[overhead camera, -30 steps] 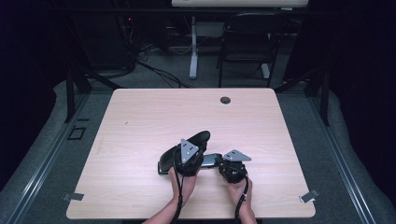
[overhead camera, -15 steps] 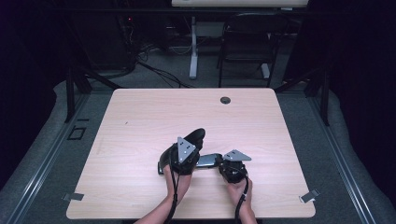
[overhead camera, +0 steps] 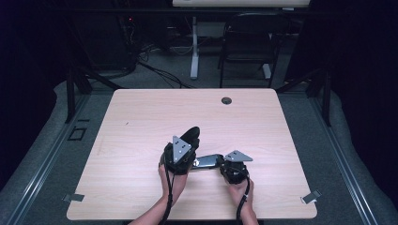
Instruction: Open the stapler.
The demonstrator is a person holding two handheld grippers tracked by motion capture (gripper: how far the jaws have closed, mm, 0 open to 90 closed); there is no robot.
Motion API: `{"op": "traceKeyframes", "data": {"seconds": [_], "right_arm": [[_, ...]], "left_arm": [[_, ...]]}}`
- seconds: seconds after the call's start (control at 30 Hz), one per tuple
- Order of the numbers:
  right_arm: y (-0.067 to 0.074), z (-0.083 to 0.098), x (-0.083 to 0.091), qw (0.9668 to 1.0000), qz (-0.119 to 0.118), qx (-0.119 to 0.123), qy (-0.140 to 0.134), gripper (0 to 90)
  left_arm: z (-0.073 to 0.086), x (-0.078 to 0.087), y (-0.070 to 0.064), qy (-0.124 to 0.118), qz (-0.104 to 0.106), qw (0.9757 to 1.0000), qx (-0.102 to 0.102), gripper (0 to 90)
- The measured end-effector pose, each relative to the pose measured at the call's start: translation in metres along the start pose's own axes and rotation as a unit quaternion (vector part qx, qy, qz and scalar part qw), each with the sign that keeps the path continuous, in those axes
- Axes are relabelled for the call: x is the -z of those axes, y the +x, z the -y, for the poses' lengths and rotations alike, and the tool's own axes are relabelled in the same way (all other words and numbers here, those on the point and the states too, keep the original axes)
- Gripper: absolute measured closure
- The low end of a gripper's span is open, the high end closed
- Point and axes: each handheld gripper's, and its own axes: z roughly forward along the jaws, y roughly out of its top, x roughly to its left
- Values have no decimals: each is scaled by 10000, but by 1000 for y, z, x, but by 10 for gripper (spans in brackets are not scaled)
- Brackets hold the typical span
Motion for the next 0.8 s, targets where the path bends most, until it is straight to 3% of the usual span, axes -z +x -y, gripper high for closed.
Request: {"op": "traceKeyframes", "data": {"seconds": [0.8], "right_arm": [[1,0,-1,10000,-20,-43,-47,900]], "left_arm": [[-7,23,17,-7,-83,9998,-195,900]]}}
